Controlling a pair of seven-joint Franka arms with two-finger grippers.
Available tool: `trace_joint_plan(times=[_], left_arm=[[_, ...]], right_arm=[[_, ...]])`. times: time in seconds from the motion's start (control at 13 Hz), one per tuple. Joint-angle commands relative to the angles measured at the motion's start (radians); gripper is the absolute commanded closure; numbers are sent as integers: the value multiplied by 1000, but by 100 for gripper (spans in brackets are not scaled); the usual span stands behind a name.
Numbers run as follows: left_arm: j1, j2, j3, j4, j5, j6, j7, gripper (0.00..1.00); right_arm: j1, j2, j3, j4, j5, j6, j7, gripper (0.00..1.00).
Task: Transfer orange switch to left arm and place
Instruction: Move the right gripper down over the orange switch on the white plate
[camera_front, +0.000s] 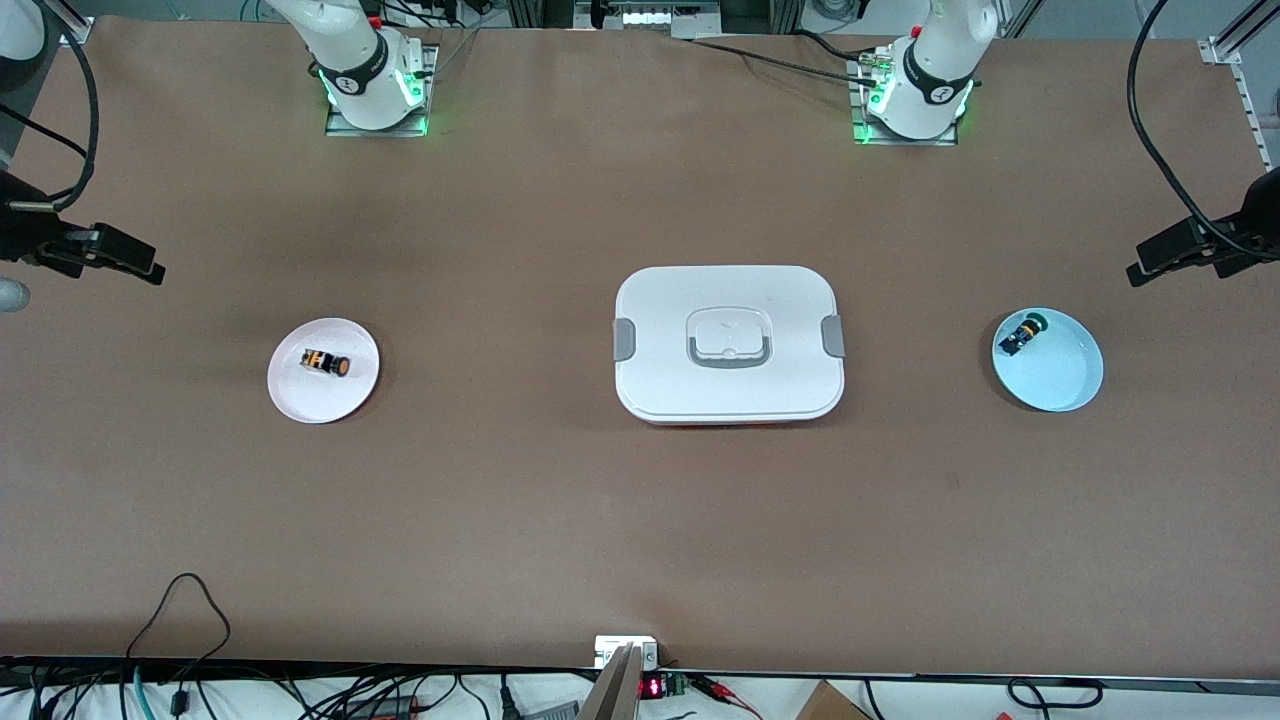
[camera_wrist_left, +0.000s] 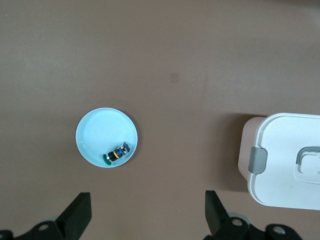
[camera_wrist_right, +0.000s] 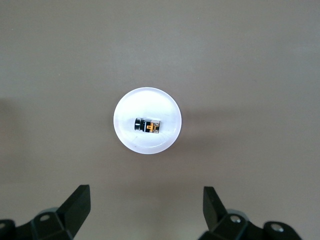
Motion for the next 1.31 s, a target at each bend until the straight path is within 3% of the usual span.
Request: trace_joint_plan(times=[0.0, 0.62, 1.0, 1.23], left_arm=[[2, 5, 1, 20, -20, -8, 21, 0], [2, 5, 1, 20, -20, -8, 21, 0], [2, 5, 1, 20, -20, -8, 19, 0], [2, 5, 1, 20, -20, -8, 19, 0]], right_arm=[[-3, -10, 2, 6, 6, -13, 15, 0], [12, 11, 3, 6, 2, -21, 14, 0], [26, 106, 5, 6, -1, 8, 5, 0], [29, 166, 3, -12, -59, 25, 21, 0]])
